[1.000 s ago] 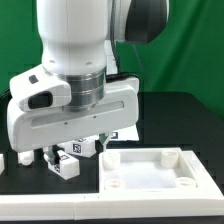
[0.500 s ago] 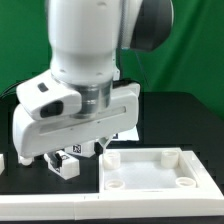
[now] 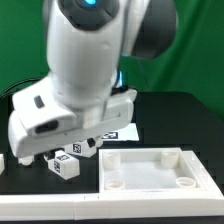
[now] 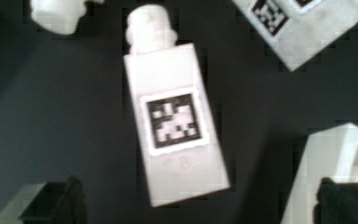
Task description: Assemble one leg
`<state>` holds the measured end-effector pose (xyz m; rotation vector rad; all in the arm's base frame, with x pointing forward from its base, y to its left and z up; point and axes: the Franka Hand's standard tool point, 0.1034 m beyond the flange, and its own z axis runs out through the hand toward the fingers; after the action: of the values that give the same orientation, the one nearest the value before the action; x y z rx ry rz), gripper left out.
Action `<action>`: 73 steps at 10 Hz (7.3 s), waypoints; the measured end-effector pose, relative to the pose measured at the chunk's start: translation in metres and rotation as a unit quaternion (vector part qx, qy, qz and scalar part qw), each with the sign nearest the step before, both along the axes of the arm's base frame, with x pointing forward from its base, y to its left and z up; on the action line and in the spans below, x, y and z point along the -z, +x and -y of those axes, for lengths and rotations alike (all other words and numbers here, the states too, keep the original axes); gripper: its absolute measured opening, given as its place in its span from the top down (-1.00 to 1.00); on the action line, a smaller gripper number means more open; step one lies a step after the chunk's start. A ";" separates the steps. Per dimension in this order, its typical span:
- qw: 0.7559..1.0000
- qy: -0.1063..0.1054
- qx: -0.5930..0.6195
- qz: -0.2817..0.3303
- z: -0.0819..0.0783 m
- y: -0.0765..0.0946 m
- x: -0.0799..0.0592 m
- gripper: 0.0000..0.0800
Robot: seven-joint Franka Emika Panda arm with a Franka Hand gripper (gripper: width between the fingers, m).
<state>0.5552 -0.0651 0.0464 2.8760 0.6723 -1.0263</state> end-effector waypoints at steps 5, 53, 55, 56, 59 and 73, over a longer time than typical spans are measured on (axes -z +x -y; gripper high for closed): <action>0.996 -0.060 0.019 -0.061 0.015 0.006 0.015 -0.62; 0.810 0.107 0.208 0.538 -0.150 0.058 -0.077 0.29; 0.788 0.116 0.236 0.556 -0.179 0.058 -0.074 0.29; 0.783 0.111 0.240 0.563 -0.181 0.059 -0.074 0.29; 0.785 0.108 0.234 0.563 -0.178 0.058 -0.073 0.29; 0.773 0.111 0.188 0.595 -0.176 0.082 -0.049 0.29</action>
Offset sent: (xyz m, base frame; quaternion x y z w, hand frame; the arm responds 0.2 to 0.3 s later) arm 0.0229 -0.0303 -0.0032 -0.0170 -0.0364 0.1022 0.9939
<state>0.6367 0.1112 0.0959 3.0362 0.0802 1.0126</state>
